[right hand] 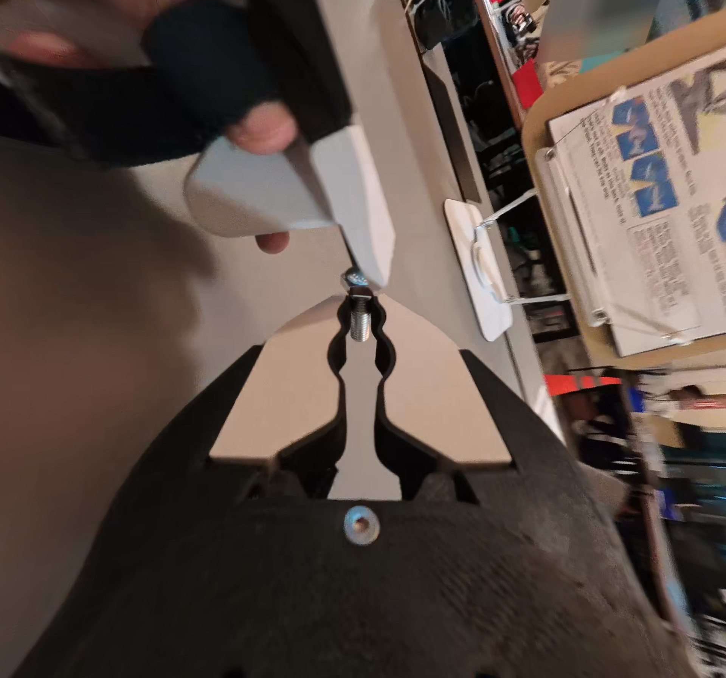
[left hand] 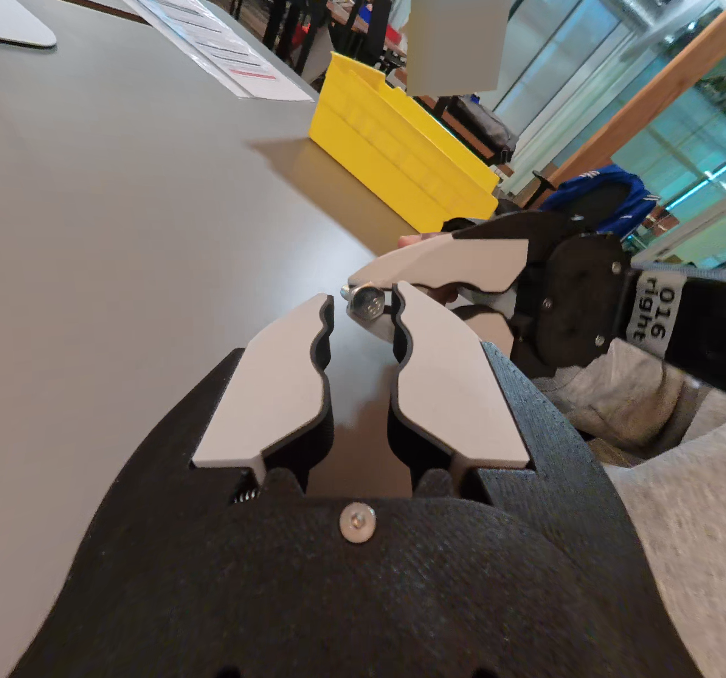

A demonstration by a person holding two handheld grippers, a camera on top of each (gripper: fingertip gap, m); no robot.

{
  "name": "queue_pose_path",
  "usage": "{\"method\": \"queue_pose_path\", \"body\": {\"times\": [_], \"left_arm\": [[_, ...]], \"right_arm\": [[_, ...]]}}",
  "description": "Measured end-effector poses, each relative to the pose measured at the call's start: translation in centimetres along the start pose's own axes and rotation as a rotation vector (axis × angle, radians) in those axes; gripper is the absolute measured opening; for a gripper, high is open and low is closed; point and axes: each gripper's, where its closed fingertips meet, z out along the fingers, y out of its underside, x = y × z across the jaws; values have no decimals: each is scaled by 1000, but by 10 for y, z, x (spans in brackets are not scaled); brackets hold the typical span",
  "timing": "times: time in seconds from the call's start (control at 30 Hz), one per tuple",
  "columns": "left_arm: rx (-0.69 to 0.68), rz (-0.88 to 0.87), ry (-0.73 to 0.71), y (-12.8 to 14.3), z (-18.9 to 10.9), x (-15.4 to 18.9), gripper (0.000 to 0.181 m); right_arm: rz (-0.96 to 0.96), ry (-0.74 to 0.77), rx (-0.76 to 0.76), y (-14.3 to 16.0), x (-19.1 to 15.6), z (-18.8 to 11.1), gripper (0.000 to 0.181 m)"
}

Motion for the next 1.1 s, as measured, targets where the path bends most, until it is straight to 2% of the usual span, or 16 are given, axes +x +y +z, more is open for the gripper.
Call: {"method": "queue_pose_path", "body": {"times": [0.03,0.13,0.37,0.47,0.53,0.83,0.97,1.1], "left_arm": [[-11,4,6,1,0,0,31],[-33,45,-16,4,-1,-4,30],[-68,104,-44,12,1,-9,30],[-40,112,-45,10,2,-10,31],[-46,122,-38,10,2,-8,21],[16,205,-65,-1,0,-1,19],[77,172,-78,-10,-7,-11,19],[229,137,42,-29,-17,-3,19]], "right_arm": [[-37,26,-22,-1,-1,1,10],[-90,74,-76,1,-2,5,10],[-55,81,-53,-1,-1,11,10],[-64,73,-42,-2,-2,10,10],[-68,74,-41,-1,-1,9,10],[-1,92,29,-7,7,1,11],[269,8,153,-6,17,-2,27],[750,-187,355,-1,33,-7,30]]}}
